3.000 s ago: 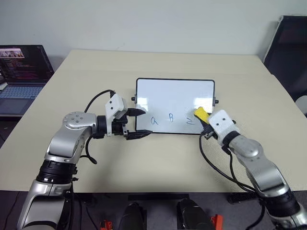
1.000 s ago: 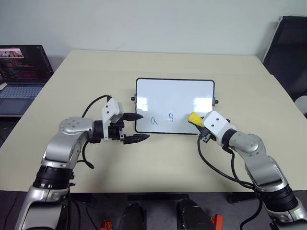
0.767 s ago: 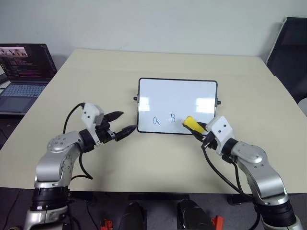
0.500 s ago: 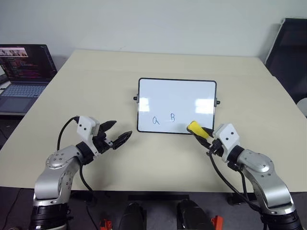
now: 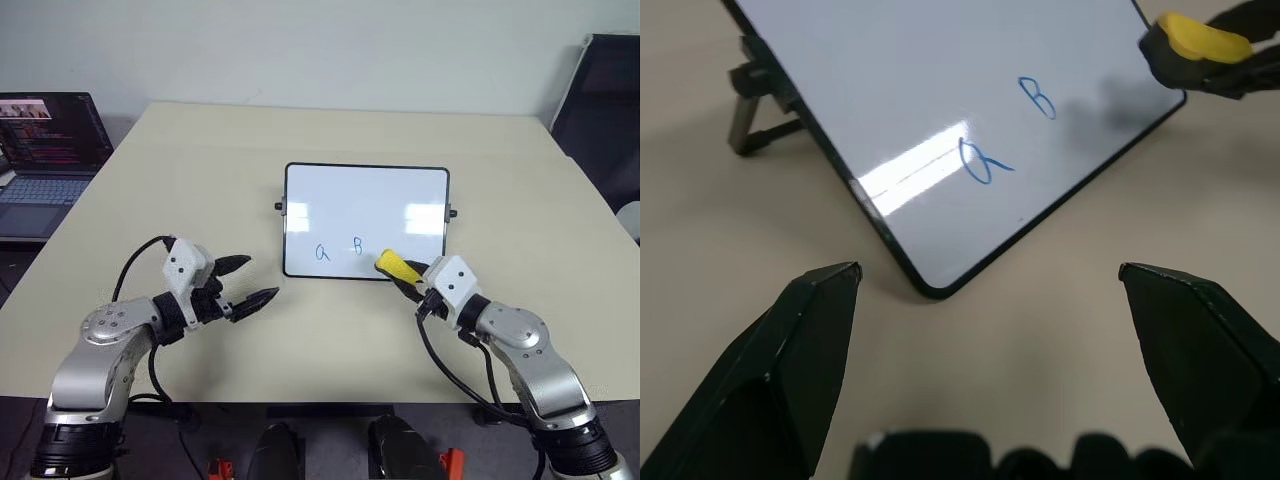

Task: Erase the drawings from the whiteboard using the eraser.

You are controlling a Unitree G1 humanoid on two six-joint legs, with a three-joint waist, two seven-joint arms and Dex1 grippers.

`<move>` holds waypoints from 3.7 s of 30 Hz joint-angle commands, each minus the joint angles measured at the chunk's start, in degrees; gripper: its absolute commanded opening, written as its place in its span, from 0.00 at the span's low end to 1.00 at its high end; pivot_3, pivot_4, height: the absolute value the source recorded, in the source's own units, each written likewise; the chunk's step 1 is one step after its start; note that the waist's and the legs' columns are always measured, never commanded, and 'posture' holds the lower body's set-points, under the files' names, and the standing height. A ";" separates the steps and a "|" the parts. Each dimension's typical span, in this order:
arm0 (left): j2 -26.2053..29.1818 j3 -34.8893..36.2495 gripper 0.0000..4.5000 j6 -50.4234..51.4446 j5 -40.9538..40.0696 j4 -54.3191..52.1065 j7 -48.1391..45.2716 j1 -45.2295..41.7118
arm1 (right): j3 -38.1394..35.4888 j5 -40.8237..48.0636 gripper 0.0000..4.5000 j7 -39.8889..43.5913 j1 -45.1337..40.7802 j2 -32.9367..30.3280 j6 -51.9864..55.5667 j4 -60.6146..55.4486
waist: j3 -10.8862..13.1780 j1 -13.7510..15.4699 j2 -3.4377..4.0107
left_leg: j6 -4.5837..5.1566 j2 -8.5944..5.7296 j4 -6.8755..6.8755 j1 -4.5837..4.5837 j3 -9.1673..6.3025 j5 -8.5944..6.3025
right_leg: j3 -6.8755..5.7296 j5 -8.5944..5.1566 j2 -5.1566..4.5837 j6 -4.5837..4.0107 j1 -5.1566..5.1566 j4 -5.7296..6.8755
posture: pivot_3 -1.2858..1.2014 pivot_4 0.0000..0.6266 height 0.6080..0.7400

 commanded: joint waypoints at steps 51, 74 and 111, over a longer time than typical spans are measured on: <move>3.24 -7.83 1.00 -11.28 4.21 10.18 -11.98 -8.80 | 15.48 -20.63 0.25 7.12 -24.61 -1.37 1.56 19.26 | -0.01 -0.03 -0.03 | 0.03 0.03 0.42 0.02 -0.01 0.02 | -0.03 0.06 0.02 -0.05 0.07 0.22 | 0.52 0.24 1.00; 1.97 -5.90 1.00 -7.78 3.43 8.08 -7.82 -8.41 | 12.38 -20.58 0.25 3.48 -23.58 2.76 3.01 16.45 | 0.00 -0.15 -0.01 | 0.03 0.05 0.22 0.01 -0.01 0.02 | -0.02 0.05 0.06 -0.03 -0.02 0.21 | 0.52 0.24 1.00; 1.73 1.60 1.00 4.63 -0.53 -7.68 7.19 -2.18 | 2.93 -0.50 0.25 4.49 -3.08 -0.16 0.13 -3.30 | 0.00 -0.01 -0.03 | -0.09 0.04 -0.04 -0.01 -0.03 -0.06 | -0.06 -0.15 0.03 -0.06 -0.05 0.11 | 0.52 0.24 1.00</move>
